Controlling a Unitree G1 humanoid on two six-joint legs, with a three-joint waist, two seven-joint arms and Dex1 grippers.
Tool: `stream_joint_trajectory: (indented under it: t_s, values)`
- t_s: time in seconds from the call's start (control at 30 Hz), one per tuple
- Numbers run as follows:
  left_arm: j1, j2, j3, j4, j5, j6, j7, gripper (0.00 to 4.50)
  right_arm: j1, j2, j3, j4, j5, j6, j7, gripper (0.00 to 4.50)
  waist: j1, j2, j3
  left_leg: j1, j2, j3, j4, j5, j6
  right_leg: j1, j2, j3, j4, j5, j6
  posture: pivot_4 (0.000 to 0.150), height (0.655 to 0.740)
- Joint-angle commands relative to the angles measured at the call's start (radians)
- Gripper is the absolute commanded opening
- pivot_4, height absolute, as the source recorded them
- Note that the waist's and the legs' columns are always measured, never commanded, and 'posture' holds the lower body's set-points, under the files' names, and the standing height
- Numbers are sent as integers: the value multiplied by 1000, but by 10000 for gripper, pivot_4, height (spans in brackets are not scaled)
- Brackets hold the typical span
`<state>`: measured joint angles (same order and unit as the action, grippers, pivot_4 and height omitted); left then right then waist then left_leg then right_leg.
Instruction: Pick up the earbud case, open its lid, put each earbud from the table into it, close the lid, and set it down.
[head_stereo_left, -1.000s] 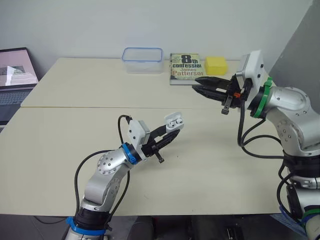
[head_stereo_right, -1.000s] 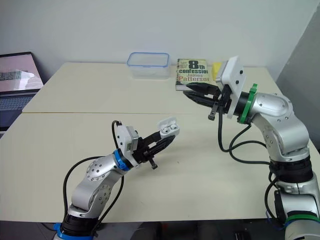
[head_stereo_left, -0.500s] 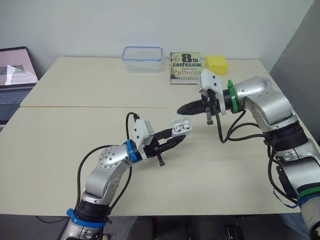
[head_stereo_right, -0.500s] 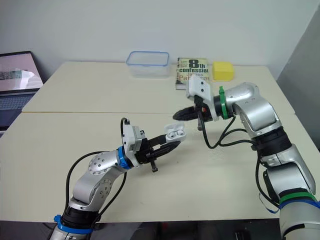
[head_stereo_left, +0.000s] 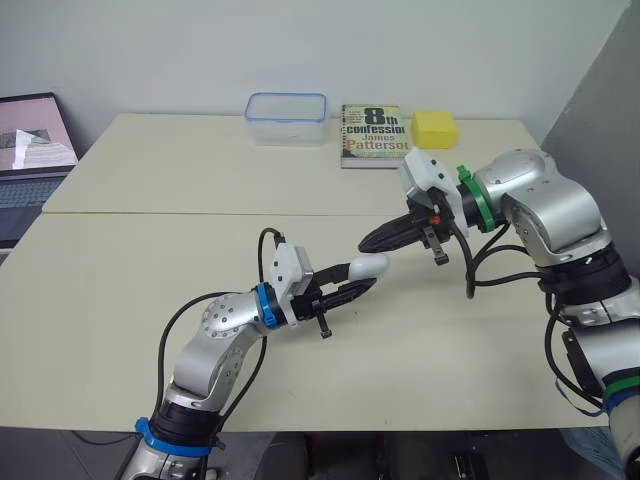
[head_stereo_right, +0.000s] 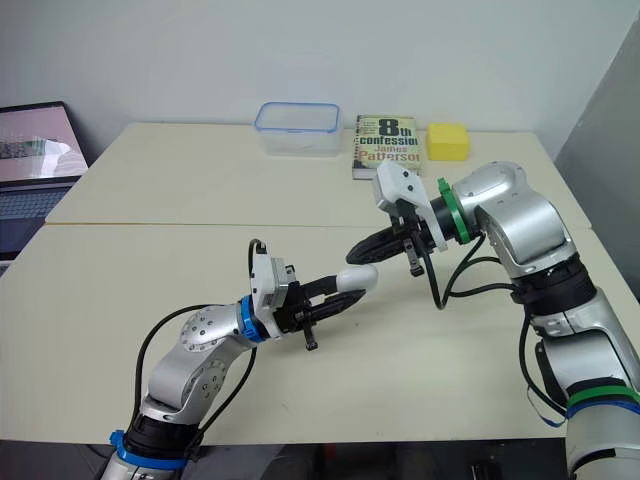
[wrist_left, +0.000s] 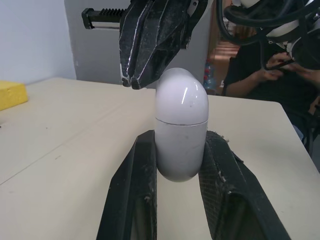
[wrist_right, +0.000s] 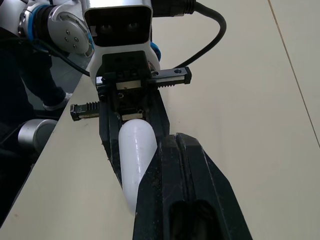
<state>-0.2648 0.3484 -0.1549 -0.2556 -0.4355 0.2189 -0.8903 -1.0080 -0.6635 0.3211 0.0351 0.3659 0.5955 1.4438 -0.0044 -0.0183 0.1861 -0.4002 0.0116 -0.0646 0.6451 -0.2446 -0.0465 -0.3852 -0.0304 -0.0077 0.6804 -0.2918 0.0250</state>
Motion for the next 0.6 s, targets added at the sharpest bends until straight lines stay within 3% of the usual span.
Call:
stream_joint_trajectory:
  t_s: [0.03,0.13,0.27,0.6]
  values:
    - [-9,-12,27,-14,-26,6,22,7487,29,-13,-14,-48,-3,-17,3,0,0,0,0,0,0,0,0,0,0,0,0,0,0,0,0,1500,7400]
    - [-13,-24,41,-22,-83,126,66,7487,34,15,-66,-44,-24,-34,-101,0,0,0,0,0,0,0,0,0,0,0,0,0,1,0,0,1500,7400]
    - [-49,8,59,12,-219,486,141,7487,78,-22,-136,-81,-41,-48,-182,0,-1,0,0,0,0,-1,0,0,0,0,0,0,1,0,0,1500,7400]
    - [-238,0,155,264,-308,942,278,7487,342,-188,-156,-316,-104,-88,-237,0,-3,0,0,0,-1,-2,0,0,0,1,1,-1,1,0,1,1500,7400]
